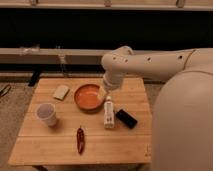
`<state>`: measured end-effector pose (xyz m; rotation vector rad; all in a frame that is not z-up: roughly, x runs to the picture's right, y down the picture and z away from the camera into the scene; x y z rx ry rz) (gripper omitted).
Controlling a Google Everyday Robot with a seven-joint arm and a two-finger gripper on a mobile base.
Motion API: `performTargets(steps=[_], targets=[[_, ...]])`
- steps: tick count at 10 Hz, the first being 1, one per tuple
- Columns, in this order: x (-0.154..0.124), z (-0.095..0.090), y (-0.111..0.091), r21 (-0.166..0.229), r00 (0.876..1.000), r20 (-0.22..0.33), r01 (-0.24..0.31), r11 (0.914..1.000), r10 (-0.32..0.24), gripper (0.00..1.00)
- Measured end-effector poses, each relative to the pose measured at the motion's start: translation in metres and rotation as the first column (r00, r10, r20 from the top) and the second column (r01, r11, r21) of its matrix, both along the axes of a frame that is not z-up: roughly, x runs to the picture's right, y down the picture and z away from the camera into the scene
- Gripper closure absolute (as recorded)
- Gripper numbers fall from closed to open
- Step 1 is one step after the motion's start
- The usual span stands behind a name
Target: Place the pepper in the ceramic cup
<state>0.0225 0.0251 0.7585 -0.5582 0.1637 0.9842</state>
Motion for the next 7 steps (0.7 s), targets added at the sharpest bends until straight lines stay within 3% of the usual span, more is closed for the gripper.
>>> performTargets(steps=[4,7], targets=[[-0.012,-0.019,0.015,-0.004,1.0,0.006,0.008,1.0,-0.008,0.2],[-0.053,-0.062,0.06,-0.018,0.998,0.042,0.048,0.9987,-0.047,0.2]])
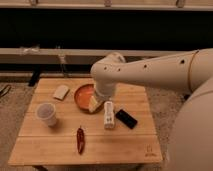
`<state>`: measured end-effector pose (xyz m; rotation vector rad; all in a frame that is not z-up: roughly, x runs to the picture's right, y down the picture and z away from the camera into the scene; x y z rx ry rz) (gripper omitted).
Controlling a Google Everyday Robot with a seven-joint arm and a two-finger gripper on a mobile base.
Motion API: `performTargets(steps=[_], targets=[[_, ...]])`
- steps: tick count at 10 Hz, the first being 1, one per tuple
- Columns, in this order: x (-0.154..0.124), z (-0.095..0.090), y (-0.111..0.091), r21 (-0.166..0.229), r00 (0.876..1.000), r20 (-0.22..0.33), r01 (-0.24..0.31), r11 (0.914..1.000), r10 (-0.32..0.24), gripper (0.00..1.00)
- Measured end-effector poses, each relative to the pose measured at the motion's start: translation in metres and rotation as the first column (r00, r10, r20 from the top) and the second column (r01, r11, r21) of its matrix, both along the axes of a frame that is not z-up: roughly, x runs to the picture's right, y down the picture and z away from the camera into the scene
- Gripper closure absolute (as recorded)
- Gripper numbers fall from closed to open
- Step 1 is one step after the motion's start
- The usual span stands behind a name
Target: Place the pepper in the ceramic cup
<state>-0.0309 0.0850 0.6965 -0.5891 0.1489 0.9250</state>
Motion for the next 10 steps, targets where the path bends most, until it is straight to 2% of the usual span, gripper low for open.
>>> performTargets(steps=[3,5,7,9,10], targets=[[-0.043,-0.043,0.051,-0.011,0.998,0.046,0.053,0.9985,-0.052,0.2],[-0.074,-0.05,0.083,-0.01,0.991,0.069,0.116,0.9932,-0.115,0.2],[-0.093,-0.039,0.106,-0.012,0.984,0.081,0.158,0.9873,-0.157,0.2],[-0.109,-0.006,0.131,-0.027,0.977,0.082,0.2,0.9793,-0.198,0.2],[-0.111,0.006,0.136,-0.036,0.975,0.079,0.209,0.9773,-0.205,0.2]])
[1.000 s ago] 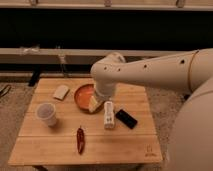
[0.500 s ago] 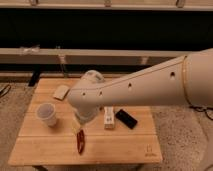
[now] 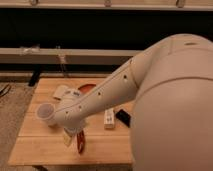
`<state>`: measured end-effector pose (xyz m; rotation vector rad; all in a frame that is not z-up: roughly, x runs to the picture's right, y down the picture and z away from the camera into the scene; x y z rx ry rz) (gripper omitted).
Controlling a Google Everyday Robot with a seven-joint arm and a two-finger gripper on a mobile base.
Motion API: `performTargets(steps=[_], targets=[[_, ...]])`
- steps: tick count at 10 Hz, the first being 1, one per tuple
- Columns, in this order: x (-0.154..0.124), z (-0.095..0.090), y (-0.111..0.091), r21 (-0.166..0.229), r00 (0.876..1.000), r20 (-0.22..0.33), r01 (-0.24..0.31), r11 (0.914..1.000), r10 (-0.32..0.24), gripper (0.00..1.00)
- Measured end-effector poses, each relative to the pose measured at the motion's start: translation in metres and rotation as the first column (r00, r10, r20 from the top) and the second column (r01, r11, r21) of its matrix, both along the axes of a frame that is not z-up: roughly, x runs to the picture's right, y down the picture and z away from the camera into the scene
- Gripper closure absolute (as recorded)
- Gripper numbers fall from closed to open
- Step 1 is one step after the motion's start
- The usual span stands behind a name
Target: Place the pepper in the ceramic cup
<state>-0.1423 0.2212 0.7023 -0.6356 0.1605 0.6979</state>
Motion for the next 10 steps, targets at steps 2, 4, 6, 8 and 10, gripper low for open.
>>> performTargets(steps=[2,4,6,8,10], targets=[[-0.004,0.026,0.007,-0.023,1.0,-0.016,0.007,0.9997,-0.007,0.2],[-0.006,0.037,0.009,-0.046,1.0,-0.021,0.001,0.9989,-0.002,0.2],[-0.006,0.051,0.017,-0.074,0.999,-0.033,-0.008,0.9972,0.005,0.2],[-0.005,0.065,0.022,-0.095,0.999,-0.049,-0.023,0.9952,0.019,0.2],[-0.002,0.077,0.028,-0.114,0.997,-0.071,-0.032,0.993,0.024,0.2]])
